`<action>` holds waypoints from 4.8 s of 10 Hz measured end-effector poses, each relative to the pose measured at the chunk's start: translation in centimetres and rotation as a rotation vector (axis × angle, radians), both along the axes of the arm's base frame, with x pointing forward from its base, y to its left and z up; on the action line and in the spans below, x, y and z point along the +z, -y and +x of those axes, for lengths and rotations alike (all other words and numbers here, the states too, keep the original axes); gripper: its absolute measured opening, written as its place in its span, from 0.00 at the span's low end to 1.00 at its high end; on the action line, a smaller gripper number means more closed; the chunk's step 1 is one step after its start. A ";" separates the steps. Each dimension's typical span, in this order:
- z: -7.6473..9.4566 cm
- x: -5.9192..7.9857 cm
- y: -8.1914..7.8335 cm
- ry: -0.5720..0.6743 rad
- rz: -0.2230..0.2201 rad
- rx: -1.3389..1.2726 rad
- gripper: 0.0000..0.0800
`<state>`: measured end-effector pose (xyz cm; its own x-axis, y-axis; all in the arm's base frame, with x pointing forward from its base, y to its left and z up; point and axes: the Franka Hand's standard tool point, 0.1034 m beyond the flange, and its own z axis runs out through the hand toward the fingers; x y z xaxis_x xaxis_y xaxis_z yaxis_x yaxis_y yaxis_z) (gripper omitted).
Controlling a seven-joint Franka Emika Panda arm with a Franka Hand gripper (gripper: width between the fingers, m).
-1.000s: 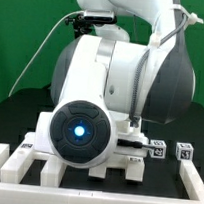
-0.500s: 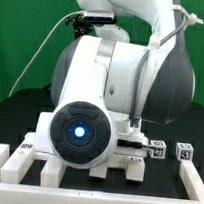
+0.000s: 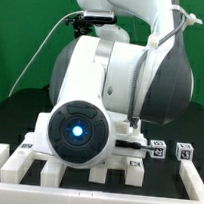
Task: Assemble chair
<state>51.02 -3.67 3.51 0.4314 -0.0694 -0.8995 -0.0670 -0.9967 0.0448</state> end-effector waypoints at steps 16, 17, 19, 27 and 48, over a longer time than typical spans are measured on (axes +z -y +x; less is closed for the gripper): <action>8.6 5.2 2.1 0.512 0.051 0.063 0.81; 9.1 6.2 2.8 0.589 0.061 0.076 0.81; 9.4 7.4 5.1 0.756 0.061 0.097 0.81; 5.8 3.5 7.7 1.065 -0.010 0.000 0.81; 4.4 -1.9 7.3 1.042 -0.024 0.041 0.36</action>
Offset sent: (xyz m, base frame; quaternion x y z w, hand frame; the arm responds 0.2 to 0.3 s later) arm 0.0000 0.0000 0.0000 0.0000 0.0000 0.0000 1.0000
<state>55.44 -10.94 1.64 0.9957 -0.0497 -0.0786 -0.0495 -0.9988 0.0038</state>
